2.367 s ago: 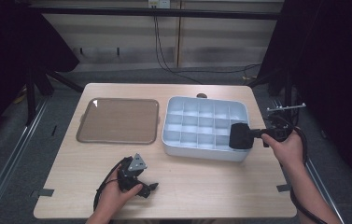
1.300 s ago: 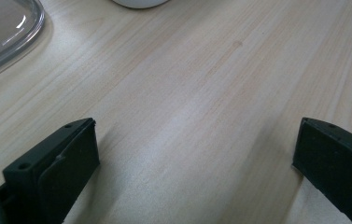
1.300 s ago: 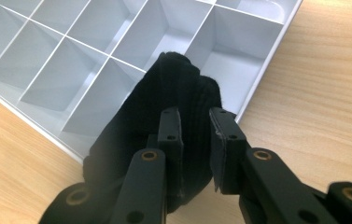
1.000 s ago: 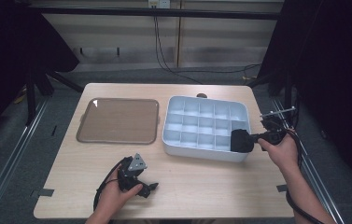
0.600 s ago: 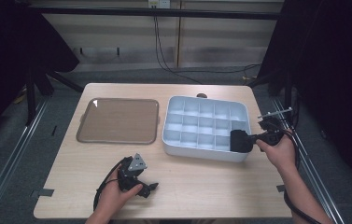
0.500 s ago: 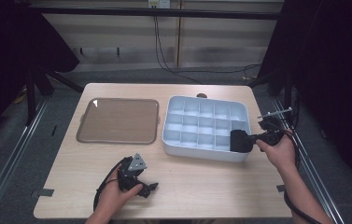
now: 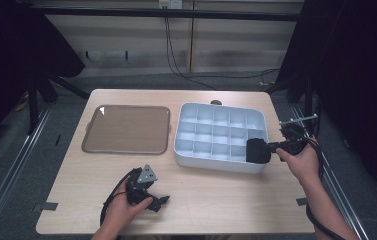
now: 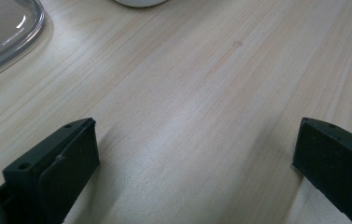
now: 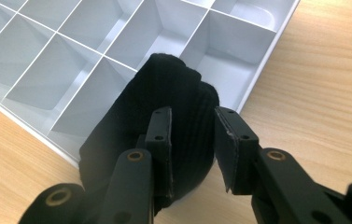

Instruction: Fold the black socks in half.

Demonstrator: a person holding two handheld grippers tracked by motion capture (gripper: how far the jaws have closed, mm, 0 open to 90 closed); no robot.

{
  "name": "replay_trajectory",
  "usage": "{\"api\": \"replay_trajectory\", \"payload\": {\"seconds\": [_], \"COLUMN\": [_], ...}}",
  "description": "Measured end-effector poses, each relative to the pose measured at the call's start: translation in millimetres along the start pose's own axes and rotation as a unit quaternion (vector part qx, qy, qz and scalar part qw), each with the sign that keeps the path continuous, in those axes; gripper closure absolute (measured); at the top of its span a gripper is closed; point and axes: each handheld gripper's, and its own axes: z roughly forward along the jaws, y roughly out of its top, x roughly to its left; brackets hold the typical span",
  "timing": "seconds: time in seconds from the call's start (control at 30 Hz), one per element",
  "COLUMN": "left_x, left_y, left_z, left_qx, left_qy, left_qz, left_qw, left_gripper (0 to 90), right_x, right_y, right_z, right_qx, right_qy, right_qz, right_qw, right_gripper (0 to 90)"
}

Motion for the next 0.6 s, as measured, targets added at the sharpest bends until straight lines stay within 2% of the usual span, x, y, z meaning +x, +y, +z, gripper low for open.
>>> {"api": "replay_trajectory", "payload": {"seconds": [0.13,0.6], "left_x": [0.0,0.0], "left_y": [0.0,0.0], "left_z": [0.0,0.0], "left_qx": [0.0,0.0], "left_qy": [0.0,0.0], "left_qz": [0.0,0.001], "left_qw": [1.0,1.0], "left_gripper": [0.0,0.0], "right_x": [-0.6,1.9], "right_y": [1.4,7.6], "right_z": [-4.3,-13.5], "right_qx": [-0.001,-0.003], "right_qy": [-0.007,-0.01], "right_qz": [0.001,-0.007], "right_qw": [1.0,0.9999], "right_gripper": [63.7,63.1]}}
